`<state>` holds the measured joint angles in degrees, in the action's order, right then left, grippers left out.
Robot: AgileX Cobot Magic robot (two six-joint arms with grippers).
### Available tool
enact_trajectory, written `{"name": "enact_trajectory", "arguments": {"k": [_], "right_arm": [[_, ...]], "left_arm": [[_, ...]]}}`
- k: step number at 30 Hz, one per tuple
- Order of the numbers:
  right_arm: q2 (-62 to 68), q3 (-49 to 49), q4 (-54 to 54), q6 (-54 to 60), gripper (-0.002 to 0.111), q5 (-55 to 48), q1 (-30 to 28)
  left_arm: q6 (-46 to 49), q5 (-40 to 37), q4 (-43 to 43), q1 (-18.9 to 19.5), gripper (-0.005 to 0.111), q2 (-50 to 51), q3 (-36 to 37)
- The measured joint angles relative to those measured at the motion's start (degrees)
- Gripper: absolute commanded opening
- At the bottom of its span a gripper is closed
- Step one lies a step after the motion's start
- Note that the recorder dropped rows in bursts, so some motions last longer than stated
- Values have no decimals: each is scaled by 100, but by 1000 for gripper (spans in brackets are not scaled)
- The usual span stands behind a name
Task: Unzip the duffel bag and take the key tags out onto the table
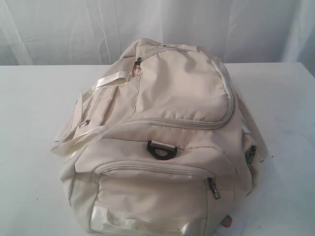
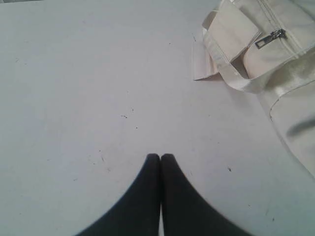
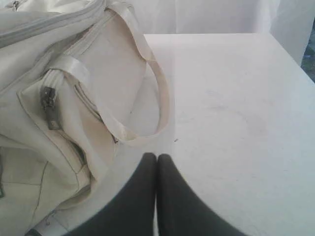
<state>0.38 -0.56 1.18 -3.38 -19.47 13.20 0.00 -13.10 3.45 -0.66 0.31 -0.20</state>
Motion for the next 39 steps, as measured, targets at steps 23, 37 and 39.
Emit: {"name": "enact_trajectory", "arguments": {"k": [23,37,39], "right_arm": [[0,0,0,0,0,0,0],[0,0,0,79,0,0,0],[0,0,0,79,0,0,0]], "left_arm": [[242,1310,-312,0,0,0,0],[-1482,5134,-241,0,0,-13,0],[-1824,5269,-128,0,0,-13,-20]]}}
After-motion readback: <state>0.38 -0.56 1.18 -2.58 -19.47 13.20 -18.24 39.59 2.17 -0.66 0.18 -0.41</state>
